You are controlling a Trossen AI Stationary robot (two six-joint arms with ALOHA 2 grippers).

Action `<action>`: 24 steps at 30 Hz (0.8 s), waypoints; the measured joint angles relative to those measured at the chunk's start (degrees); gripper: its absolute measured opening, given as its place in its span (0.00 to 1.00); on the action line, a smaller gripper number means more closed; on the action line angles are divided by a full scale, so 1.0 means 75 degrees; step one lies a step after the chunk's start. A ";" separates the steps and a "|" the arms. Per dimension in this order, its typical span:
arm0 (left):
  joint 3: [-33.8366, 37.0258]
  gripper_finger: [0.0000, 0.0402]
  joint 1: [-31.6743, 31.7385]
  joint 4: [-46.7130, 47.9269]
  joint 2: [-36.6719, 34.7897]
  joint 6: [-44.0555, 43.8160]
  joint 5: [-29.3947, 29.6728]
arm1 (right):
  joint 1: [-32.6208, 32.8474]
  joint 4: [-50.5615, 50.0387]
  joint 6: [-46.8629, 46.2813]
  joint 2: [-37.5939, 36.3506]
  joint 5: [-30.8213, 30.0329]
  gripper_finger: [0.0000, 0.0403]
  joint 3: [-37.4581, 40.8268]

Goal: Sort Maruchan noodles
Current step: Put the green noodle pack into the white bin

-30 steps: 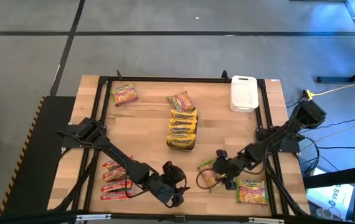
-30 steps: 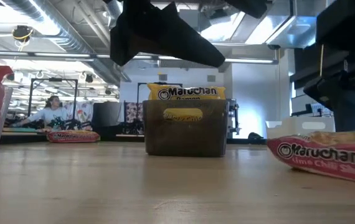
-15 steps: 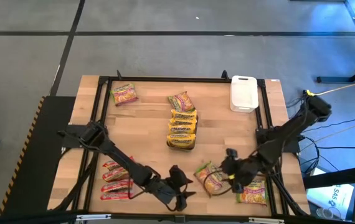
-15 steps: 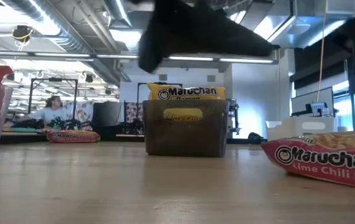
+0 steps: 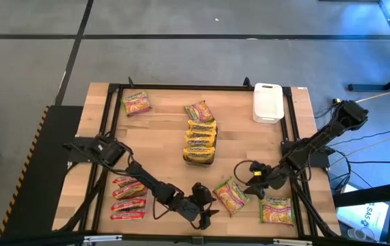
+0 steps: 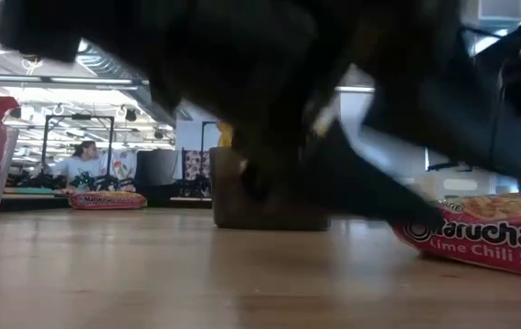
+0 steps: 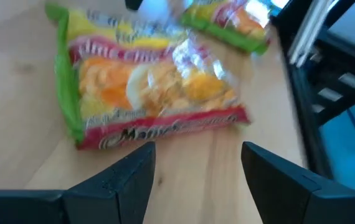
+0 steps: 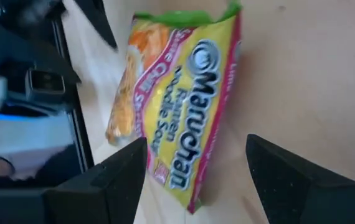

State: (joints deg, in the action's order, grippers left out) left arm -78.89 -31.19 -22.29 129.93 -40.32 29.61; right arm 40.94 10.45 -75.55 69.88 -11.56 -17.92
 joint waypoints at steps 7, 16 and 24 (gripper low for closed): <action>-0.0239 0.58 0.0192 0.0032 0.0423 -0.0014 0.0023 | -0.0515 0.0471 -0.0056 0.0453 0.0362 0.63 0.0241; -0.0230 0.58 0.0427 0.0105 0.0469 0.0000 -0.0030 | -0.0769 0.1746 0.0170 0.1424 0.0954 0.63 0.0228; -0.0230 0.58 0.0453 0.0135 0.0469 0.0001 -0.0030 | -0.0763 0.3447 0.0154 0.2347 0.1116 0.63 0.0181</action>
State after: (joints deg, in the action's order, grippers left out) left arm -80.62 -27.79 -21.28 133.45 -40.31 29.39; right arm 35.22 36.30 -74.40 87.49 -3.19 -16.56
